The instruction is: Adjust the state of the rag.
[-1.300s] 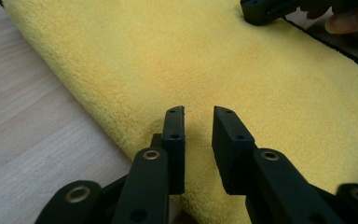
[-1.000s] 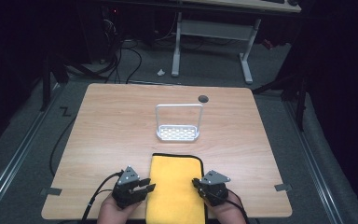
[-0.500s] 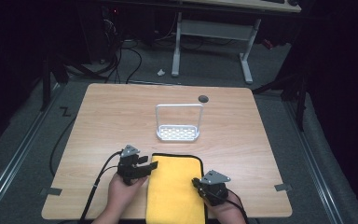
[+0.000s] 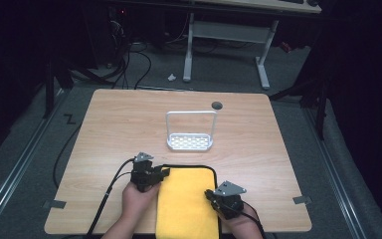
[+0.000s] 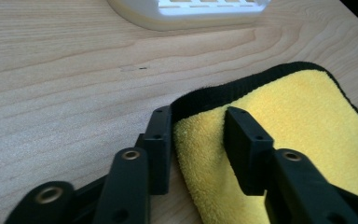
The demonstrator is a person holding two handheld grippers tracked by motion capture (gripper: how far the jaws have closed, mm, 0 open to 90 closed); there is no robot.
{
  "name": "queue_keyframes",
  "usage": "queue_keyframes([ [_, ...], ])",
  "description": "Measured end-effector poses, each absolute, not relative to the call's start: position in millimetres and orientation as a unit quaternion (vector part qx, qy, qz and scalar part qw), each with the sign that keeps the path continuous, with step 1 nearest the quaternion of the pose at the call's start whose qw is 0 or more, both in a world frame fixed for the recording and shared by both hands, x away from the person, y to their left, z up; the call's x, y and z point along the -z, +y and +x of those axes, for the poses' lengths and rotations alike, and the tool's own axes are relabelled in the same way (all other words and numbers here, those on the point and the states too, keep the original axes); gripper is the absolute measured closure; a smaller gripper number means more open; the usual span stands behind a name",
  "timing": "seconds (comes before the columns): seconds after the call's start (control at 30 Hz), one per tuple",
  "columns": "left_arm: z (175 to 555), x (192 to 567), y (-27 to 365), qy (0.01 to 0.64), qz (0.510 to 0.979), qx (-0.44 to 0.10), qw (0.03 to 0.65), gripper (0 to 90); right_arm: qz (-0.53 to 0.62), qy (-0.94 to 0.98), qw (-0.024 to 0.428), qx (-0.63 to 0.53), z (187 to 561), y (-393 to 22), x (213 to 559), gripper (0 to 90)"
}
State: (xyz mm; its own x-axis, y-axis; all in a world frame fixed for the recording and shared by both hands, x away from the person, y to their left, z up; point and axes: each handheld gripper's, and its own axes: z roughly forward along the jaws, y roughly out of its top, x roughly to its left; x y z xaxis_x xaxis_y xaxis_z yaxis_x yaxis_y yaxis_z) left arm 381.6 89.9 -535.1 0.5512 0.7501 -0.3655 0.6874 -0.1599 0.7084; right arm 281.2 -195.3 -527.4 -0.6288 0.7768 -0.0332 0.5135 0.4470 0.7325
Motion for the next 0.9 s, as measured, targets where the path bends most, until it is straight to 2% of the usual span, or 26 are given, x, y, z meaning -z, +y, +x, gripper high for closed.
queue_keyframes([
  [0.13,381.1,538.0,91.1,0.468,0.76,-0.032,0.449,77.7,0.389,0.83,0.186,-0.354,281.1,-195.0,527.4,86.3],
  [0.33,377.7,538.8,90.3,0.467,0.759,-0.041,0.452,78.7,0.391,0.829,0.187,-0.354,280.7,-194.9,527.2,84.1],
  [0.53,377.9,538.9,91.1,0.468,0.759,-0.038,0.452,78.3,0.412,0.809,0.201,-0.368,290.2,-195.5,520.0,69.1],
  [0.7,378.2,539.1,91.3,0.469,0.757,-0.036,0.454,77.8,0.438,0.792,0.214,-0.369,315.0,-195.6,512.6,53.2],
  [0.9,378.3,539.2,91.6,0.469,0.756,-0.036,0.454,77.4,0.461,0.789,0.212,-0.346,341.2,-193.9,514.8,44.8],
])
